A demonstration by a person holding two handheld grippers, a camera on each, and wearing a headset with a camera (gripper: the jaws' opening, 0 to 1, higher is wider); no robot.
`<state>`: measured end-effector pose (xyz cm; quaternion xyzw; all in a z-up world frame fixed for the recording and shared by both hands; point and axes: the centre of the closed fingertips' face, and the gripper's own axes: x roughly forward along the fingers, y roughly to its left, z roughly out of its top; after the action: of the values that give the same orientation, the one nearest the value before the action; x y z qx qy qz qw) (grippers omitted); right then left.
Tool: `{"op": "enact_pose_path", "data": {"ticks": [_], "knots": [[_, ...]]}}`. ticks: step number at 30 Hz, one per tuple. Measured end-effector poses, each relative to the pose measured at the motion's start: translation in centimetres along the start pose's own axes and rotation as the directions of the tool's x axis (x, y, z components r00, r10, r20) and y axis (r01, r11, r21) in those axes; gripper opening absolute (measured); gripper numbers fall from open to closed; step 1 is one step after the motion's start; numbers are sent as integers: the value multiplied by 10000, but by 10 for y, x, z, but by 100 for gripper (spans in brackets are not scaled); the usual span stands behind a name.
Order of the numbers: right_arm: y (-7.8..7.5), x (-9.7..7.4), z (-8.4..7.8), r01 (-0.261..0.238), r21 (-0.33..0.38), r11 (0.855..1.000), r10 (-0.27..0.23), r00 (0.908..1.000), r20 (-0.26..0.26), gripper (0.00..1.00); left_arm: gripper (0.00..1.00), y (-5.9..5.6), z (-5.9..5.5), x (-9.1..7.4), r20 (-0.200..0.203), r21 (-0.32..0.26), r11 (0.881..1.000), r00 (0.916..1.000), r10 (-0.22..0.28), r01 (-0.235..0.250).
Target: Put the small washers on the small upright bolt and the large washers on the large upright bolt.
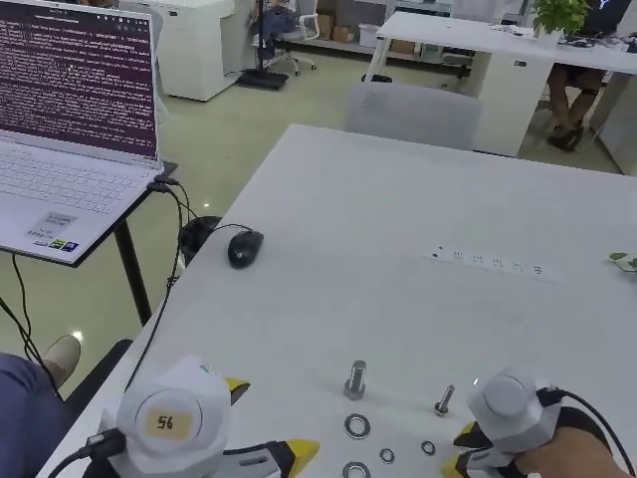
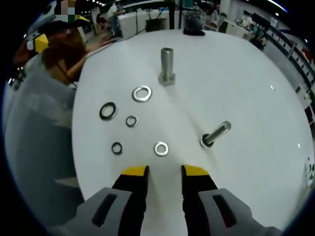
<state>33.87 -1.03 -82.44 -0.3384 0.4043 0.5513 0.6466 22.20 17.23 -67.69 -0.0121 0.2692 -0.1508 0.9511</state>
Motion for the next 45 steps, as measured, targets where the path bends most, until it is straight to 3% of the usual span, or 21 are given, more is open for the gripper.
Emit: {"op": "enact_pose_path", "data": {"ticks": [6,13,24,29,40,42,45], "knots": [[2,4,9,-15,-178,9998,17,9999,108,27,63,-1,0,-1,-7,59,10000,10000,-19,19],[6,9,18,-292,-866,9958,298,9995,56,24,63,-2,0,0,6,60,10000,10000,-10,10],[5,11,21,-510,-1494,9875,453,9981,-415,19,63,-5,-2,0,-53,37,10000,10000,-5,5],[8,13,19,-562,-2116,9758,405,9962,-777,14,63,-5,-2,0,-82,40,10000,10000,1,-1],[7,11,20,-431,-1589,9863,357,9981,-494,14,63,-4,-1,0,27,-36,10000,10000,24,-24],[8,11,19,-555,-1976,9787,464,9977,-499,14,63,-3,-1,-1,32,-62,10000,10000,34,-34],[8,10,16,-610,-1944,9790,494,9967,-641,16,63,-1,-2,-2,10,-58,10000,10000,54,-54]]}}
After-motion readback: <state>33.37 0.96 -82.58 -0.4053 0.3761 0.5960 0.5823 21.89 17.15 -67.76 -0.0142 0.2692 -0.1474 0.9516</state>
